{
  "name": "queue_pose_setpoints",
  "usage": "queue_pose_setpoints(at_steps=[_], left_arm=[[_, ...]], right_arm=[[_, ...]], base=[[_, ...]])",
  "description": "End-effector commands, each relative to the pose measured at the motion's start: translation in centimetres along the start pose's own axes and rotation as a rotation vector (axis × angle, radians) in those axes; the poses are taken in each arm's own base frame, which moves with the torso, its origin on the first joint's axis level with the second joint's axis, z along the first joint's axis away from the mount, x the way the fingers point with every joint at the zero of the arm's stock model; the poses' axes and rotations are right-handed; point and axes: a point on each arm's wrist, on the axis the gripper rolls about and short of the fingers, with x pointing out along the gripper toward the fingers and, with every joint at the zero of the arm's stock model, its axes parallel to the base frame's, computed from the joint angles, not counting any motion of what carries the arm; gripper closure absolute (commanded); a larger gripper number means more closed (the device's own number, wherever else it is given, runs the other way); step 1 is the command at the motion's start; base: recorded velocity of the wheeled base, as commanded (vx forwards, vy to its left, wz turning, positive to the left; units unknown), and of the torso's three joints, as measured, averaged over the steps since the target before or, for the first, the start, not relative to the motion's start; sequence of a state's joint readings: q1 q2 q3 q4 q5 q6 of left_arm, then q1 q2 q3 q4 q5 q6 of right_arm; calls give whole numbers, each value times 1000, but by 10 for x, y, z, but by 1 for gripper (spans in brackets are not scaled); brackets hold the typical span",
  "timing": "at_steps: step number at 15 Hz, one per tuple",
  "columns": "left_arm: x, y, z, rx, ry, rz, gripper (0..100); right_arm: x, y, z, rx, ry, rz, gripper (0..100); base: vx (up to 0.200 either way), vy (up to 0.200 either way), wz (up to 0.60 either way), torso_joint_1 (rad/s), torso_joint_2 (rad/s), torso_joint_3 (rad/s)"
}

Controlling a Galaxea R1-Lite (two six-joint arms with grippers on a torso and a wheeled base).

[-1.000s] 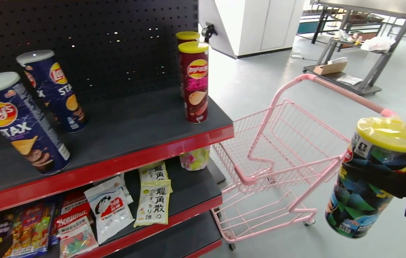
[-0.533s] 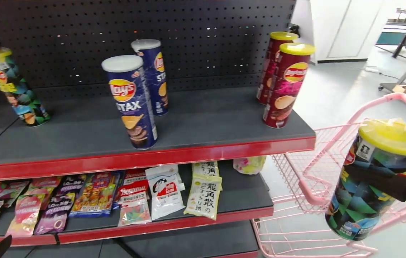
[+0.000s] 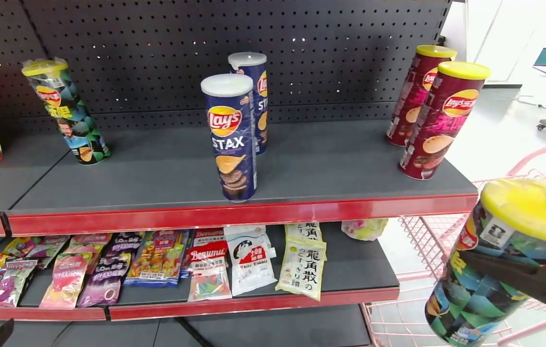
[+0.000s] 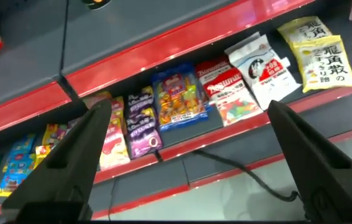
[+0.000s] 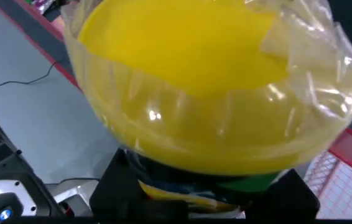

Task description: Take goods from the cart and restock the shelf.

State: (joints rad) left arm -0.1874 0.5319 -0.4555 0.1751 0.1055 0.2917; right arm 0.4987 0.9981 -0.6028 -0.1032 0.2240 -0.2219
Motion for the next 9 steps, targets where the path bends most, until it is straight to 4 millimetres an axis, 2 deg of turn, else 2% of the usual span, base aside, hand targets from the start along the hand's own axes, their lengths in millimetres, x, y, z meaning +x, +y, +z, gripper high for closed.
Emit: queue_pose_setpoints(at_steps=[1,5,9], left_arm=[[-1,0,0,-1,-4,2,0],[-1,0,1,-1,-6,2,0],[-1,0,1,1,-6,2,0]], right_arm=[[-1,3,0,-8,-6,23,100],[1,5,-3,-6,3,44,100],[1,11,-2,-11,-17,147,100]], base=[[0,200,0,7,2,2],[0,200,0,5,1,5],[0,200,0,2,4,0]])
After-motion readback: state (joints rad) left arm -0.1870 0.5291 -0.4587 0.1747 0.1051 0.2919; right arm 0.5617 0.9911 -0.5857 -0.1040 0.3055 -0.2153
